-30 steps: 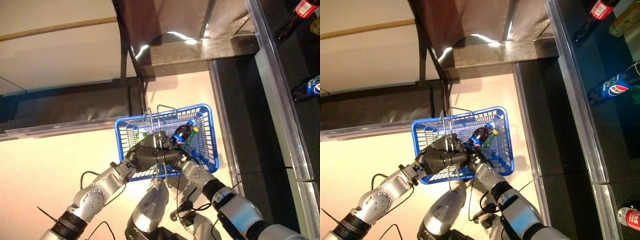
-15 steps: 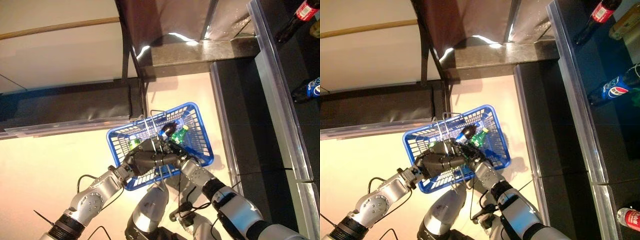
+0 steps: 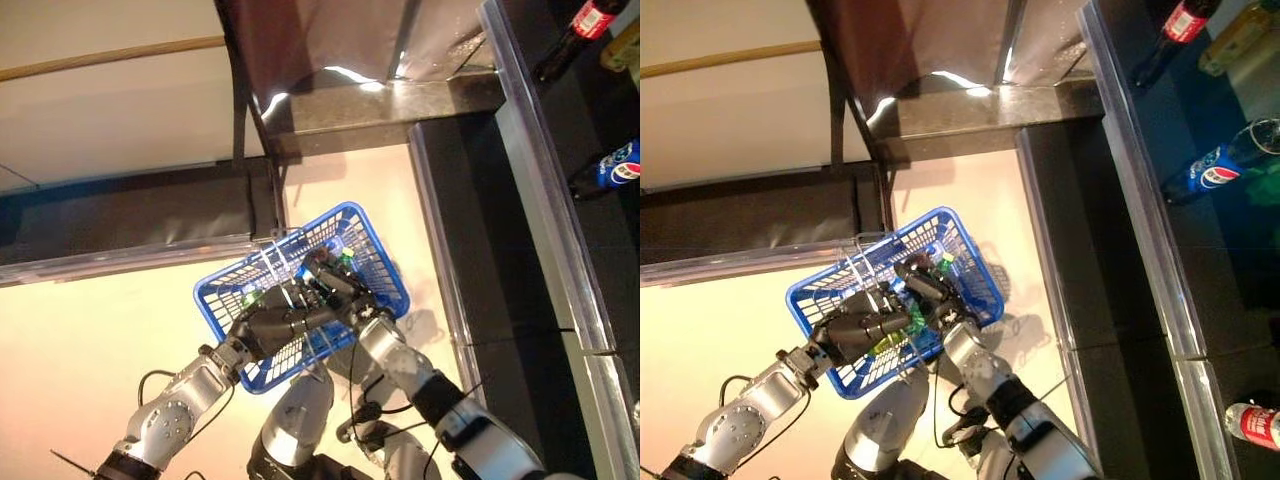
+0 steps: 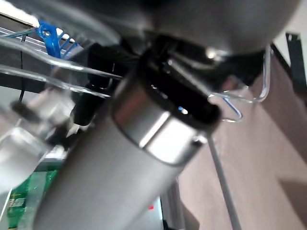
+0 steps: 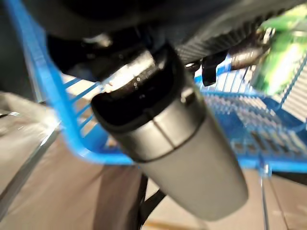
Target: Pick up the drink and place into the basket.
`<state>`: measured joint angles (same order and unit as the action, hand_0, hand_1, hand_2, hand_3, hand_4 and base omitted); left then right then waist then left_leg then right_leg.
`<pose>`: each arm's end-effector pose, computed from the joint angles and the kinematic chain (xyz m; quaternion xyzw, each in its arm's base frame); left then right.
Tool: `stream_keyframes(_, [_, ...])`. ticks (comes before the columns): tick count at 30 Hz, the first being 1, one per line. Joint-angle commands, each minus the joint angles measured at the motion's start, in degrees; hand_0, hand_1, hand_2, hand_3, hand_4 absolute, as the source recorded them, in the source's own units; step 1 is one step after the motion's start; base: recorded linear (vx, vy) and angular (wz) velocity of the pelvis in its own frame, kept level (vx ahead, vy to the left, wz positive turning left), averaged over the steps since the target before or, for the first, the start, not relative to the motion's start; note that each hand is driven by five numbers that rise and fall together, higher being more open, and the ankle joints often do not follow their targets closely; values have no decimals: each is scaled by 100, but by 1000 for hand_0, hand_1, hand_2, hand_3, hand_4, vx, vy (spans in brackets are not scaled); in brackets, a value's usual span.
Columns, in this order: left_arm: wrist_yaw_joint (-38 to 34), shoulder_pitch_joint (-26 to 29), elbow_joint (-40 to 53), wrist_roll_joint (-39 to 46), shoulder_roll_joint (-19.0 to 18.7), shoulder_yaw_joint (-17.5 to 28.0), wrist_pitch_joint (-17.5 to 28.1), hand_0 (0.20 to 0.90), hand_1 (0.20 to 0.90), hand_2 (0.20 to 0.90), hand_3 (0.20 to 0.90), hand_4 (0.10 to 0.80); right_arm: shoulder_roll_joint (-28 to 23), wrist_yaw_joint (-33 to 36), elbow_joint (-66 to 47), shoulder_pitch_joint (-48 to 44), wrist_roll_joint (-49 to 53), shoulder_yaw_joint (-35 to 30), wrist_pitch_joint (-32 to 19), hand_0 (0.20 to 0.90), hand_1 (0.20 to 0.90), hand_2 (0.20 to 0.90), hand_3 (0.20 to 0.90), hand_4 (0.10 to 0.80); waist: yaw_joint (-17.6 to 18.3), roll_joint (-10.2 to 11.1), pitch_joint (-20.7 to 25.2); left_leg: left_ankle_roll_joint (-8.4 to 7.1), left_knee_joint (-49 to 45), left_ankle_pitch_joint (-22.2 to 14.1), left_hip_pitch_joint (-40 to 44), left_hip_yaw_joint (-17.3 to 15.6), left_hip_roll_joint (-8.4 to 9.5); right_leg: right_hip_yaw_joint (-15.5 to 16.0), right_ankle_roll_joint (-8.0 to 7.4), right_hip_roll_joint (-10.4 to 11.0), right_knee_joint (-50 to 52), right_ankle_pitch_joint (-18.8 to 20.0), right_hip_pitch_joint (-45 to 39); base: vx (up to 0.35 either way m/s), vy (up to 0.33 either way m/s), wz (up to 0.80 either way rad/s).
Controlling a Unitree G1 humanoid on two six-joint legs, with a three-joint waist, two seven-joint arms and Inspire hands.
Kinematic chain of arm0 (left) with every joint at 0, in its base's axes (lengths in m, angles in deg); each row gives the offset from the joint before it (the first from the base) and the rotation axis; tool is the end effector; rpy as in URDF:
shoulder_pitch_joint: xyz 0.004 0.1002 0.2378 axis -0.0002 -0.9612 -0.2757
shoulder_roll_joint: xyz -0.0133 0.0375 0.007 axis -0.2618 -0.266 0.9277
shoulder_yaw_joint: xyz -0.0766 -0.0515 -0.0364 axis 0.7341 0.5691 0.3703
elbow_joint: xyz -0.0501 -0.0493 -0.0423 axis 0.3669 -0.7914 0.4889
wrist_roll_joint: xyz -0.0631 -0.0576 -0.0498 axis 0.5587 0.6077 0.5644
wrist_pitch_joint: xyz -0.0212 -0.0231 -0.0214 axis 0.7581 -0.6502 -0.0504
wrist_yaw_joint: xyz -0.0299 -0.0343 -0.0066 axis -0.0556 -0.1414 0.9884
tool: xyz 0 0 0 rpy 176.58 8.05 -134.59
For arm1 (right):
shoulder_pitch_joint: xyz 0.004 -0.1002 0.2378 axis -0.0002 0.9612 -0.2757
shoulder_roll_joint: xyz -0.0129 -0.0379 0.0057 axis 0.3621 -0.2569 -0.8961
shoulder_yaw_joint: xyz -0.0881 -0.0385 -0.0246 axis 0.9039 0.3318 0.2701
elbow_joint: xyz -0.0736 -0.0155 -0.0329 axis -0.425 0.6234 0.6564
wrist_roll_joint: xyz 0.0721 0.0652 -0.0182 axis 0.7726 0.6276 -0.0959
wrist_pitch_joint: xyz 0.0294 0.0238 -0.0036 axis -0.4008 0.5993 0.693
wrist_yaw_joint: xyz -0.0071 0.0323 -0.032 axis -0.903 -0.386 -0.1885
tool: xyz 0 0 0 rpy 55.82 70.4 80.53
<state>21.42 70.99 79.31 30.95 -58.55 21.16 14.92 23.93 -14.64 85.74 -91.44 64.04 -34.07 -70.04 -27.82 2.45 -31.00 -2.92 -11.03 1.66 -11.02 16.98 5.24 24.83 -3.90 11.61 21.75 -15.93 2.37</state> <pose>0.1811 0.2055 0.0497 -0.3362 0.1371 -0.2569 0.8956 0.2477 -0.0666 0.0427 0.3724 0.1965 0.0938 0.9022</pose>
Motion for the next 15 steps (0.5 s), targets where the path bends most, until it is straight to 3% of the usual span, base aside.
stream_keyframes(1, [1510,469,2842,488,768,887,1215,300,300,300,200,100,-232,164,-1238,166,-948,248,-117,900,900,900,900,800,414,-223,510,175,-86,-174,243,-140,29,-9,3,-125,-223,864,-51,17,2,-18])
stream_keyframes(5, [1229,167,2682,207,920,916,1508,300,300,300,200,100,-616,200,-2177,735,-1260,145,-74,900,900,900,900,800,620,-167,594,183,-34,-79,289,-210,-14,-85,31,-211,-378,1002,-79,-16,42,-16])
stream_keyframes(9, [598,249,2246,-86,1156,787,1779,300,300,300,200,100,-771,11,-2664,1031,-1319,147,-164,900,900,900,900,800,832,-90,672,194,-56,-139,404,-321,-51,-259,33,-267,-398,981,-132,52,34,-21])
stream_keyframes(15, [-200,205,1512,-536,1347,744,2305,300,300,300,200,100,-1117,-689,-3333,1518,-1291,29,-128,900,900,900,900,800,1168,1,912,208,-29,-215,594,-555,-131,-557,-9,-315,-516,1010,-205,40,40,-26])
